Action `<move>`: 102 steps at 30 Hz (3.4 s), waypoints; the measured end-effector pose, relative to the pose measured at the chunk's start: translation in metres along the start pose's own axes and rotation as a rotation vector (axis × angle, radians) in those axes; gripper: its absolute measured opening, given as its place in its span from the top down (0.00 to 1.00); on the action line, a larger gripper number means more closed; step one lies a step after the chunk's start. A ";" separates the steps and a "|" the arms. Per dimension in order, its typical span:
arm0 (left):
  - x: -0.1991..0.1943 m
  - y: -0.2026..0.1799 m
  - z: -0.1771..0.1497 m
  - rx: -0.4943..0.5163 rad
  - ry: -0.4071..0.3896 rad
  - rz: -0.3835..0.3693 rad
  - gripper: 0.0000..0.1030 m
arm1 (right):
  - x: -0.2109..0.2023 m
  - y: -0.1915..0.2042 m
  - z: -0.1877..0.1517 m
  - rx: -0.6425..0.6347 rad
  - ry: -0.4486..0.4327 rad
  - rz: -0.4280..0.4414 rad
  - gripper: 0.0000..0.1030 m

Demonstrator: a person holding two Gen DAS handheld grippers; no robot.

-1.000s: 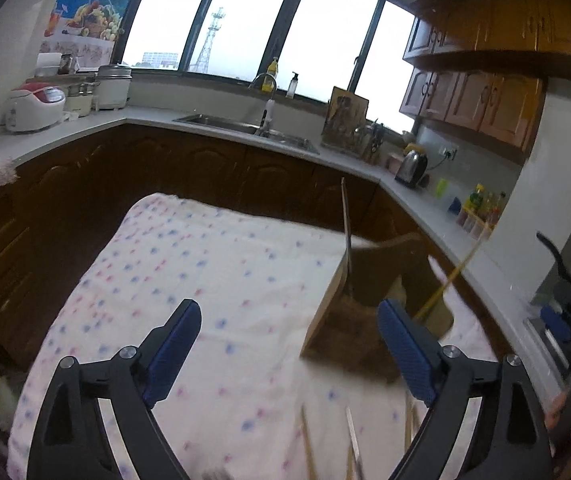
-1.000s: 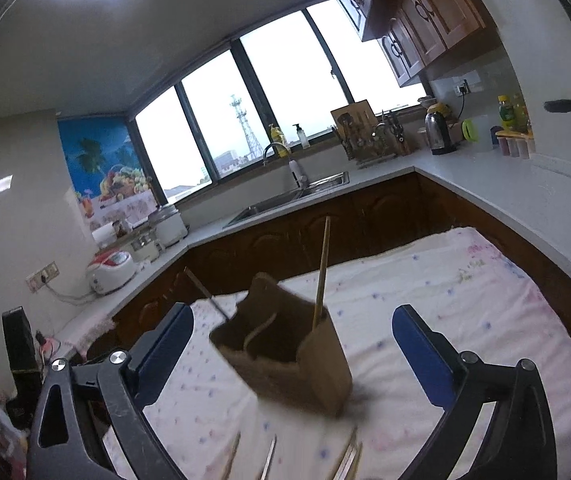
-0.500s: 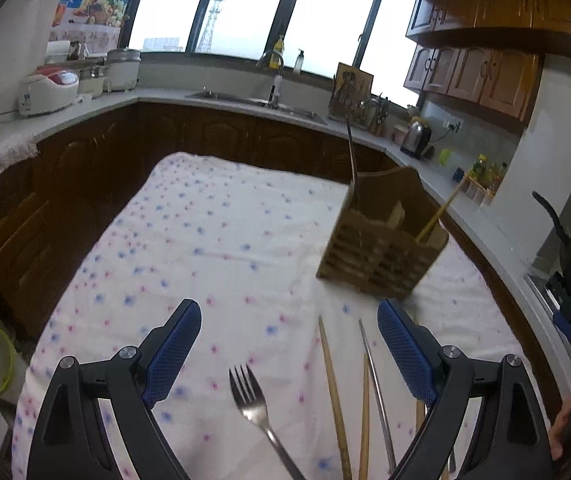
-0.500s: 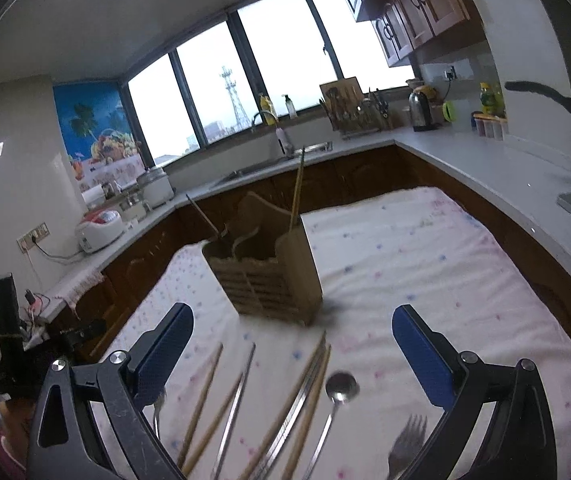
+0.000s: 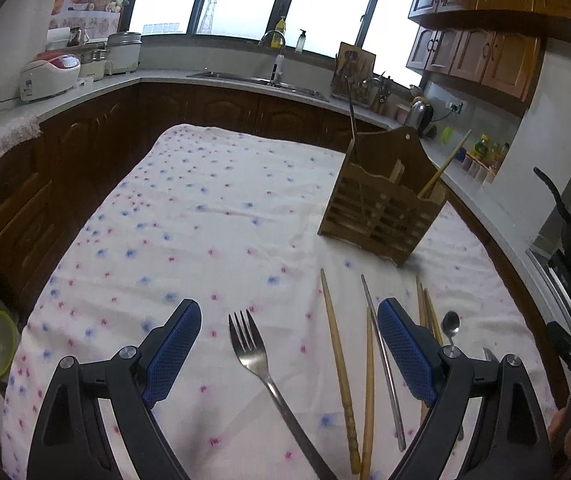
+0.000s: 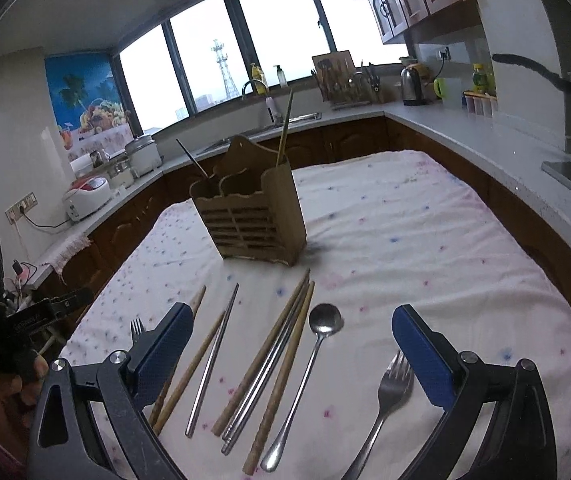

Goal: Organize utensils
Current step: 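Move both open tools back down to the remaining utensils, then grasp a wooden chopstick with the left tool while the right tool grasps the steel spoon, then lift the chopstick and spoon and carry them above the wooden holder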

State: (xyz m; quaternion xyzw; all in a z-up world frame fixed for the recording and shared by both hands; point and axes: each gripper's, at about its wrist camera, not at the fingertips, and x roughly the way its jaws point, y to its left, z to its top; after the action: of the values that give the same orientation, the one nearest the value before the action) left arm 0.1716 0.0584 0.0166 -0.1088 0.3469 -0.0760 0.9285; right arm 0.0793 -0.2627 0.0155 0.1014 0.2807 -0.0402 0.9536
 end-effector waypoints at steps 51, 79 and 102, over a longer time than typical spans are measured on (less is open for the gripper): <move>0.178 -0.048 0.036 0.129 0.323 0.002 0.57 | 0.134 -0.032 -0.007 0.070 0.329 -0.068 0.46; 0.156 -0.052 0.051 0.143 0.281 -0.080 0.96 | 0.085 -0.026 0.015 0.027 0.210 -0.036 0.98; -0.009 -0.027 0.060 0.094 0.045 -0.179 0.96 | -0.002 0.016 0.063 -0.108 -0.049 -0.084 0.98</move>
State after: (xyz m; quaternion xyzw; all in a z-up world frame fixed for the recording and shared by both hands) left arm 0.2030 0.0429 0.0730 -0.0939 0.3529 -0.1771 0.9140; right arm 0.1125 -0.2608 0.0712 0.0370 0.2630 -0.0674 0.9617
